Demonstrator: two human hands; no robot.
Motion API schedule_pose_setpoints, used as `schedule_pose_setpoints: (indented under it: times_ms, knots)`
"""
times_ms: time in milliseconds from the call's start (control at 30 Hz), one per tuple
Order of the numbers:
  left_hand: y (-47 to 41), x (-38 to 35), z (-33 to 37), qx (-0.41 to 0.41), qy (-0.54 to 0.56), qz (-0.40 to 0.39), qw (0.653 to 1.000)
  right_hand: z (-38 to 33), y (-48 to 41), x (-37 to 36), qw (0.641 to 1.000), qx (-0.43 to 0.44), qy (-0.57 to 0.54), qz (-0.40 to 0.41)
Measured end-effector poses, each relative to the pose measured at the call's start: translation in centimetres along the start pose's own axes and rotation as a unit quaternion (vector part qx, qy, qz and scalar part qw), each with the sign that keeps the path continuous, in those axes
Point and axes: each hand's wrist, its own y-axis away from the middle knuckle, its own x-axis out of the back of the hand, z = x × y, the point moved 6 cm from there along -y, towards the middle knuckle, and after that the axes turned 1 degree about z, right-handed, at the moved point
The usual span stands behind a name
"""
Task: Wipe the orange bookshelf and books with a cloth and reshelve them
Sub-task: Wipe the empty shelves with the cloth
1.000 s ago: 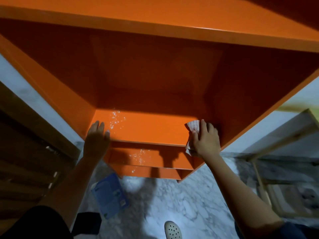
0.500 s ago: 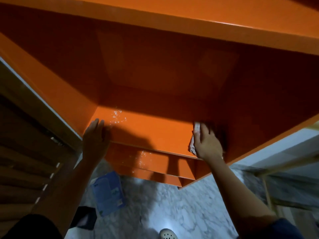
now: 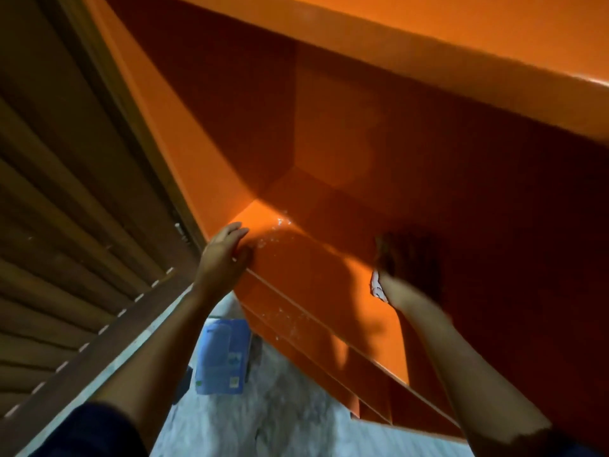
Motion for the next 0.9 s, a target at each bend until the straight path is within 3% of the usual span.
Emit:
schedule_pose_setpoints:
  times_ms: [133,267,467,600,900]
  knots:
    - [0.5,0.5,0.4,-0.023,0.044,0.068,0.996,-3.3,-3.2,-0.7,0.997,0.066,-0.019,0.018]
    - [0.9,1.6,0.4,-0.017,0.064,0.186,0.98,-6.2,-5.8,-1.7,0.988,0.151,-0.02,0.019]
    - [2.0,3.8,0.5,0.031,0.056,0.398,0.915,-10.0,-8.4,-2.7,0.978,0.201,-0.024,0.045]
    - [0.8,4.7,-0.1,0.027,0.168,0.349,0.921,-12.7,-10.1,-3.2,0.966,0.247,-0.053,0.054]
    - [-0.4,5.4,-0.9,-0.027,0.21,0.194,0.958,-17.8,-12.8,-5.0,0.953,0.297,-0.06,0.026]
